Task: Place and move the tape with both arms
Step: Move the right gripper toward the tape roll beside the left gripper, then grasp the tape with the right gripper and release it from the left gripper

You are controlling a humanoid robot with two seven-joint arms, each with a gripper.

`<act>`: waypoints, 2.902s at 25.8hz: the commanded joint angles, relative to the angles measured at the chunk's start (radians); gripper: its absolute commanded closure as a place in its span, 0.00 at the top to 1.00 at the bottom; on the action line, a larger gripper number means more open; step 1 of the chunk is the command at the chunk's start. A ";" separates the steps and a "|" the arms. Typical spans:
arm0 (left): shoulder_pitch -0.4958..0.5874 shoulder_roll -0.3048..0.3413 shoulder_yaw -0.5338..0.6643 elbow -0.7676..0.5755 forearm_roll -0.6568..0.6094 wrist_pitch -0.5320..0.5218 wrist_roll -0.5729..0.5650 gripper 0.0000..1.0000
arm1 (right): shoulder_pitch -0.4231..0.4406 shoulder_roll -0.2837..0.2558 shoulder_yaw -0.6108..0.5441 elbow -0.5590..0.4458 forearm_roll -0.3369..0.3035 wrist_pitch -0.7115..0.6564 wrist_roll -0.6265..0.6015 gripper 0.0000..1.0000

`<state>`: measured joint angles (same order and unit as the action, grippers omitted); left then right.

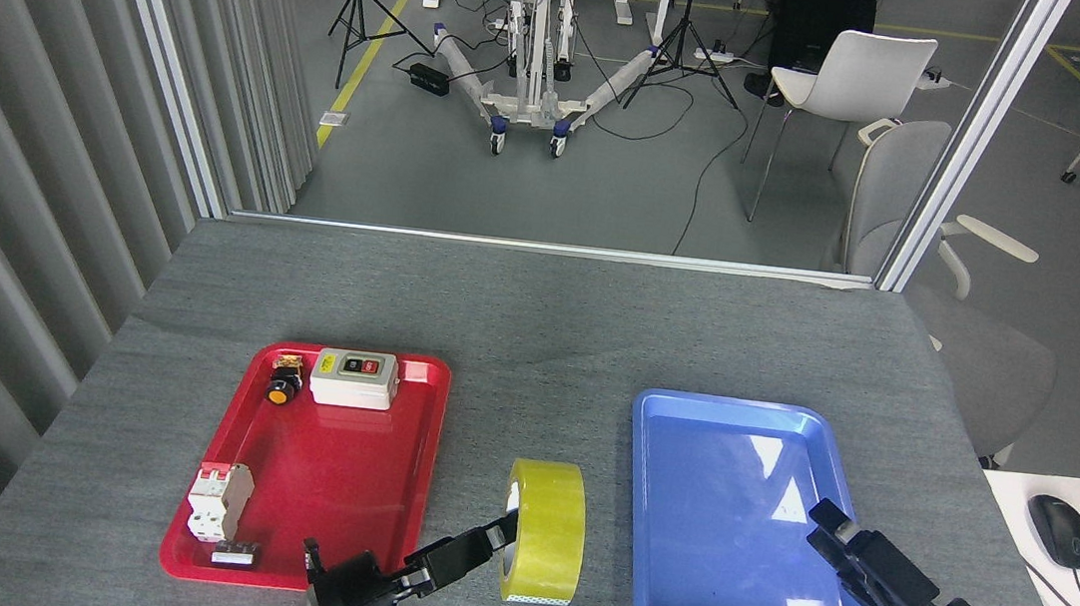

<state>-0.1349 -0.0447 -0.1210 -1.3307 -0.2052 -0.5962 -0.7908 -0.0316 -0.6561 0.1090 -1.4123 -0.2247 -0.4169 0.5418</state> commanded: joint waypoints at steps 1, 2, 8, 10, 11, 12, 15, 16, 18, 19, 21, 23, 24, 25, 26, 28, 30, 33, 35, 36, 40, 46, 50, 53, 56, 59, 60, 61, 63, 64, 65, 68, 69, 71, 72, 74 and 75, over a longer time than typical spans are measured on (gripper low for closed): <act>-0.020 -0.003 0.001 0.025 0.000 -0.001 0.004 0.05 | -0.048 0.131 -0.178 0.026 0.004 0.089 0.141 1.00; -0.023 -0.003 0.001 0.027 0.000 0.001 0.004 0.05 | -0.053 0.159 -0.204 0.021 0.015 0.095 0.185 1.00; -0.054 0.005 0.006 0.067 0.001 -0.002 0.004 0.05 | 0.007 0.291 -0.239 -0.039 0.176 -0.011 0.308 1.00; -0.057 0.008 0.008 0.080 0.001 -0.016 0.004 0.05 | 0.055 0.300 -0.255 -0.040 0.173 -0.085 0.339 1.00; -0.058 0.009 0.009 0.085 0.001 -0.022 0.002 0.05 | 0.070 0.302 -0.255 -0.045 0.169 -0.115 0.352 1.00; -0.058 0.011 0.011 0.090 0.001 -0.027 0.004 0.05 | 0.079 0.308 -0.255 -0.053 0.168 -0.134 0.368 1.00; -0.063 0.016 0.014 0.097 0.001 -0.028 0.002 0.05 | 0.088 0.377 -0.241 -0.056 0.168 -0.141 0.417 1.00; -0.063 0.016 0.015 0.099 0.001 -0.027 0.002 0.05 | 0.088 0.386 -0.235 -0.056 0.168 -0.141 0.428 1.00; -0.063 0.016 0.018 0.100 0.001 -0.028 0.002 0.06 | 0.068 0.371 -0.140 -0.051 0.166 -0.143 0.432 1.00; -0.063 0.016 0.018 0.100 0.001 -0.028 0.002 0.05 | 0.041 0.352 -0.077 -0.051 0.166 -0.145 0.432 1.00; -0.063 0.016 0.018 0.099 0.001 -0.028 0.002 0.06 | 0.002 0.291 0.031 -0.051 0.156 -0.148 0.429 1.00; -0.063 0.017 0.018 0.099 0.000 -0.028 0.004 0.05 | -0.005 0.239 0.118 -0.054 0.097 -0.169 0.421 1.00; -0.063 0.017 0.018 0.099 0.000 -0.028 0.002 0.05 | -0.005 0.225 0.141 -0.054 0.064 -0.184 0.420 1.00; -0.063 0.017 0.018 0.097 0.000 -0.028 0.002 0.05 | -0.007 0.217 0.147 -0.054 0.030 -0.204 0.418 1.00; -0.061 0.017 0.018 0.097 0.000 -0.030 0.004 0.05 | -0.008 0.216 0.146 -0.054 0.004 -0.220 0.417 1.00; -0.060 0.017 0.018 0.097 0.000 -0.030 0.004 0.06 | -0.036 0.214 0.146 -0.051 -0.007 -0.223 0.398 1.00; -0.060 0.017 0.018 0.096 0.000 -0.030 0.004 0.05 | -0.057 0.216 0.146 -0.043 -0.001 -0.221 0.372 1.00; -0.060 0.017 0.018 0.094 0.000 -0.030 0.004 0.05 | -0.099 0.237 0.146 -0.034 0.011 -0.226 0.362 1.00; -0.060 0.017 0.018 0.090 0.000 -0.030 0.004 0.06 | -0.122 0.260 0.156 -0.030 0.053 -0.218 0.351 1.00; -0.061 0.016 0.020 0.090 0.000 -0.030 0.004 0.05 | -0.128 0.265 0.159 -0.030 0.100 -0.226 0.345 1.00; -0.061 0.017 0.020 0.090 0.000 -0.030 0.004 0.06 | -0.129 0.277 0.161 -0.030 0.265 -0.246 0.316 1.00; -0.060 0.019 0.032 0.090 0.000 -0.030 0.004 0.06 | -0.163 0.328 0.164 -0.010 0.258 -0.246 0.316 1.00; -0.055 0.025 0.034 0.090 0.000 -0.031 0.004 0.06 | -0.202 0.352 0.181 0.030 0.211 -0.237 0.317 1.00; -0.052 0.026 0.037 0.090 0.000 -0.040 0.004 0.06 | -0.211 0.374 0.187 0.041 0.186 -0.217 0.323 1.00; -0.051 0.028 0.038 0.090 -0.002 -0.042 0.004 0.05 | -0.245 0.389 0.212 0.042 0.185 -0.178 0.325 1.00; -0.049 0.034 0.037 0.090 0.000 -0.042 0.004 0.06 | -0.255 0.392 0.232 0.042 0.185 -0.141 0.323 0.98; -0.049 0.034 0.037 0.090 0.000 -0.042 0.004 0.05 | -0.255 0.392 0.232 0.042 0.185 -0.137 0.323 0.97; -0.051 0.036 0.037 0.090 0.000 -0.042 0.004 0.06 | -0.255 0.392 0.233 0.042 0.185 -0.134 0.323 0.95; -0.049 0.036 0.037 0.090 0.000 -0.042 0.004 0.05 | -0.255 0.391 0.235 0.042 0.186 -0.134 0.323 0.93; -0.051 0.036 0.038 0.090 0.000 -0.042 0.004 0.05 | -0.254 0.391 0.238 0.042 0.185 -0.134 0.323 0.92; -0.051 0.037 0.038 0.090 0.000 -0.042 0.004 0.06 | -0.254 0.389 0.244 0.042 0.186 -0.137 0.323 0.91; -0.051 0.039 0.038 0.090 0.000 -0.042 0.004 0.06 | -0.252 0.388 0.247 0.041 0.186 -0.141 0.323 0.85; -0.051 0.039 0.038 0.090 -0.002 -0.042 0.004 0.06 | -0.252 0.385 0.247 0.042 0.188 -0.141 0.323 0.82; -0.051 0.039 0.038 0.090 0.000 -0.042 0.004 0.06 | -0.252 0.385 0.247 0.042 0.188 -0.141 0.323 0.76; -0.051 0.039 0.038 0.090 0.000 -0.042 0.004 0.05 | -0.252 0.386 0.247 0.042 0.188 -0.141 0.323 0.74; -0.051 0.039 0.038 0.090 -0.002 -0.042 0.004 0.05 | -0.254 0.388 0.248 0.042 0.188 -0.140 0.323 0.65; -0.051 0.039 0.038 0.090 -0.002 -0.042 0.004 0.05 | -0.252 0.388 0.248 0.042 0.188 -0.141 0.323 0.61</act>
<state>-0.1847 -0.0062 -0.0829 -1.2409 -0.2066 -0.6386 -0.7868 -0.2844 -0.2700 0.3563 -1.3701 -0.0370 -0.5582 0.8661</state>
